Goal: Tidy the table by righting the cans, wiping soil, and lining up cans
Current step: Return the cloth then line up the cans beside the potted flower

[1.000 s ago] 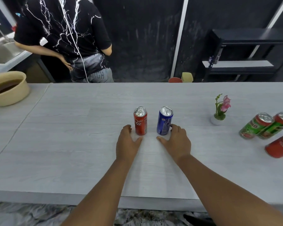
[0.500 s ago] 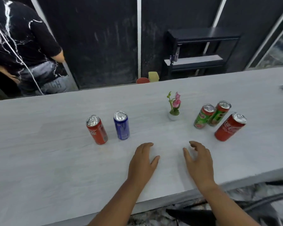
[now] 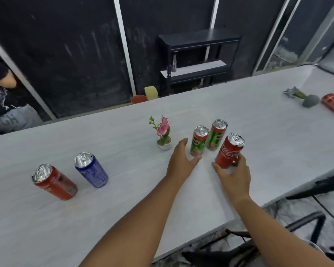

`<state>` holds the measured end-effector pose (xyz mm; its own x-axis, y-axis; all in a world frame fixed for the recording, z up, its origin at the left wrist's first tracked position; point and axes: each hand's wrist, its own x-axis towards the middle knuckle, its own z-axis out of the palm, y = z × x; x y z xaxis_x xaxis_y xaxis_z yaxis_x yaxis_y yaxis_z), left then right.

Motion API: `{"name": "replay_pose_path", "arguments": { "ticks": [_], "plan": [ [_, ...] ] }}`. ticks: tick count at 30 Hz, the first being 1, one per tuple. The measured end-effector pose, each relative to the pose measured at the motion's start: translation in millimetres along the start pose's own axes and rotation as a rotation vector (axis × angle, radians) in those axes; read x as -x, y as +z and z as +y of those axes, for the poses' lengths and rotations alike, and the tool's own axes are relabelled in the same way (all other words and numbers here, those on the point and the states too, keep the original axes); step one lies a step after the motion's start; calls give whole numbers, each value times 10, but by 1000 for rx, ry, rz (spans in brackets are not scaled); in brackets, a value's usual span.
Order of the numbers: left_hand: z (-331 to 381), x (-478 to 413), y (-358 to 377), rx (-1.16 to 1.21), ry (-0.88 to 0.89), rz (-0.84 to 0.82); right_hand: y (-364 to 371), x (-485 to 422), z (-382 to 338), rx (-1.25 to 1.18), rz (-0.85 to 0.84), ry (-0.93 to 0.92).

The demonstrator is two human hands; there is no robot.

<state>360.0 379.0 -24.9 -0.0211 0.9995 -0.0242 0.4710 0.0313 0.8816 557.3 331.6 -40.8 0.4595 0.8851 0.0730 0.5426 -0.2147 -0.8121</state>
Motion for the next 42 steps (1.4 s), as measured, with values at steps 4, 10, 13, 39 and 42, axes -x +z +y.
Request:
{"name": "replay_pose_path", "arguments": {
  "ticks": [4,10,13,39,42],
  "plan": [
    [11,-255,150,36,-6,32,53,-26,36,55,55,-43],
    [-26,-119,141,75,8,104,16,-6,32,-10,-24,-72],
    [-103,107,2,92,-17,120,31,63,4,1,-97,-141],
    [-1511,2264,-2308,126,-189,448,1675,1360,-1178,3,-516,-477],
    [-1671,2452,-2605,100,-217,497,1790,1421,-1276,66,-505,-477]
  ]
}}
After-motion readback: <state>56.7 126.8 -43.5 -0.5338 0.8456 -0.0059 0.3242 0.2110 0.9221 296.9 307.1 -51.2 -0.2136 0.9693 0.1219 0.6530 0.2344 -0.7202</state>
